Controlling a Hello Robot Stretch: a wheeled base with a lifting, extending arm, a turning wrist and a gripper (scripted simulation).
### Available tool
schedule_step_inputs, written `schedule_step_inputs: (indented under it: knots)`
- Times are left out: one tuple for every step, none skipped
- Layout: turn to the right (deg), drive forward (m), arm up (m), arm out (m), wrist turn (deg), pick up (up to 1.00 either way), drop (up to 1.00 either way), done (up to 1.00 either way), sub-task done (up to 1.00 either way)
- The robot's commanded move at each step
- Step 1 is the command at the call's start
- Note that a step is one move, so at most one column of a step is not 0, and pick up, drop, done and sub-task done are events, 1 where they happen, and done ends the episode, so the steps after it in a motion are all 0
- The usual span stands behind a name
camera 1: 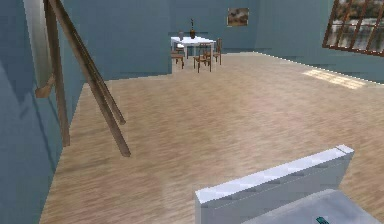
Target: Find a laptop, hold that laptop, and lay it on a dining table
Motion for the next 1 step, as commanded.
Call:
schedule_step_inputs:
  knots:
    - [0.0,0.00,0.00,0.46,0.0,0.00,0.00,0.00,0.00]
